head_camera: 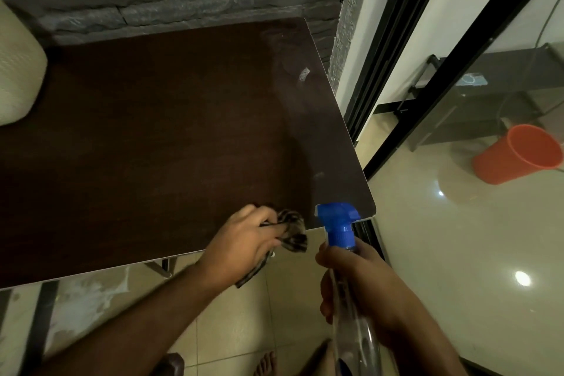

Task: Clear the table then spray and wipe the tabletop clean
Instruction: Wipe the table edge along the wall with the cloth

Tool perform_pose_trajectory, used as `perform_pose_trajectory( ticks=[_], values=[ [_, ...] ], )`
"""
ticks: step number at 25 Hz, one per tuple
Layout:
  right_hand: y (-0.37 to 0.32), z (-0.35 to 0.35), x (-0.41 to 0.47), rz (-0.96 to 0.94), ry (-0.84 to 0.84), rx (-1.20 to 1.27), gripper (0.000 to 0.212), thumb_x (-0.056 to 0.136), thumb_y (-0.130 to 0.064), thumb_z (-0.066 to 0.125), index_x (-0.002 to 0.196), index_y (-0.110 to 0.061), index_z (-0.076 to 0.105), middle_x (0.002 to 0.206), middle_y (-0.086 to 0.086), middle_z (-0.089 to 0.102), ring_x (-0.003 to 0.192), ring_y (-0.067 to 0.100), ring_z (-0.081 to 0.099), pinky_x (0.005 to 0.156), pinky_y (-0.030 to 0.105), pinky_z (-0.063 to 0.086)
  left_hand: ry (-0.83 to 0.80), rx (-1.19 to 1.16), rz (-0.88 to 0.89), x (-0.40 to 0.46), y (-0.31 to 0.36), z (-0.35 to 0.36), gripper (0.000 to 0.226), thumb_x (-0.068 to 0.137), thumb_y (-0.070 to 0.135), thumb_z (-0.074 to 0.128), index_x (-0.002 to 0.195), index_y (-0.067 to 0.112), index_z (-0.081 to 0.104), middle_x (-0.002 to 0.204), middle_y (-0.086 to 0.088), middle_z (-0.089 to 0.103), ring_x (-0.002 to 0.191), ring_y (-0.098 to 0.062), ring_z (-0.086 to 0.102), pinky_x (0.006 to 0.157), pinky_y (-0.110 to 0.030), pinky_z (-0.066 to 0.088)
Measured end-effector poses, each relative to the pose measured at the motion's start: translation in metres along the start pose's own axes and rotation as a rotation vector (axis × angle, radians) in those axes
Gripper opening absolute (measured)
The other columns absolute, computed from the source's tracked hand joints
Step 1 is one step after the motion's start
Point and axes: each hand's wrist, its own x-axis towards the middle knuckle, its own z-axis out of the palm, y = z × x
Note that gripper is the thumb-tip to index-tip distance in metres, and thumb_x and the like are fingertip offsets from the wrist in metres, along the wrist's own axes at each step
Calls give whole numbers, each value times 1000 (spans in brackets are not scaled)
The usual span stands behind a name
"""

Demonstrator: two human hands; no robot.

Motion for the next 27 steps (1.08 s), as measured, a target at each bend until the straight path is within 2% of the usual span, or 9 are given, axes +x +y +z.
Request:
perform_pose_trajectory(
  ticks=[2, 4, 7, 11, 15, 18, 23, 27],
  values=[
    [-1, -4, 4, 0, -3, 11, 29, 84, -21, 63, 109, -19, 48, 62, 12, 61, 53, 26, 59, 55, 36, 52, -11, 52, 50, -8, -19, -8, 26, 83, 25, 70, 109, 27, 68, 104, 5, 56, 88, -15, 51, 71, -29, 48],
    [-3, -9, 8, 2, -7, 12, 29, 85, -21, 63, 109, -19, 48, 63, 12, 60, 53, 26, 59, 55, 36, 52, 51, 76, -54, 10, -32, -12, 25, 82, 22, 72, 106, 24, 70, 101, 5, 56, 86, -16, 50, 71, -34, 50],
    [-9, -18, 15, 3, -16, 6, 28, 86, -21, 62, 109, -19, 47, 62, 12, 60, 52, 25, 59, 53, 34, 52, 171, 56, -243, 64, -33, -7, 27, 84, 23, 70, 111, 20, 70, 99, 3, 56, 89, -19, 51, 75, -33, 46],
    [-25, -29, 27, -22, -37, -11, 23, 86, -20, 61, 106, -19, 49, 60, 11, 59, 50, 23, 58, 51, 33, 51, 208, 44, -305, 103, -25, 10, 28, 87, 30, 65, 114, 26, 67, 97, 10, 51, 89, -11, 47, 75, -30, 46],
    [-44, -45, 46, -43, -56, -20, 19, 87, -17, 59, 103, -17, 50, 61, 10, 58, 50, 23, 57, 51, 32, 50, 337, 100, -438, 140, -56, 1, 23, 85, 27, 68, 107, 21, 72, 95, 2, 57, 85, -21, 56, 77, -34, 48],
    [-58, -56, 60, -69, -68, 2, 18, 85, -13, 59, 101, -14, 52, 65, 13, 57, 49, 24, 56, 49, 31, 49, 365, 116, -556, 177, -84, -8, 25, 87, 28, 66, 109, 19, 71, 99, 0, 58, 90, -23, 57, 82, -37, 50],
    [-83, -65, 88, -78, -122, -20, 22, 86, -17, 61, 105, -20, 52, 62, 10, 59, 50, 24, 57, 49, 30, 50, 402, 132, -626, 207, -108, -6, 26, 89, 30, 63, 111, 18, 69, 101, 2, 56, 93, -21, 55, 83, -38, 51],
    [-110, -65, 115, -64, -141, -47, 27, 84, -23, 64, 107, -25, 50, 62, 9, 62, 52, 24, 60, 52, 31, 51, 399, 142, -610, 225, -124, -10, 27, 90, 30, 62, 112, 17, 68, 99, 1, 56, 90, -20, 55, 80, -38, 51]
  ],
)
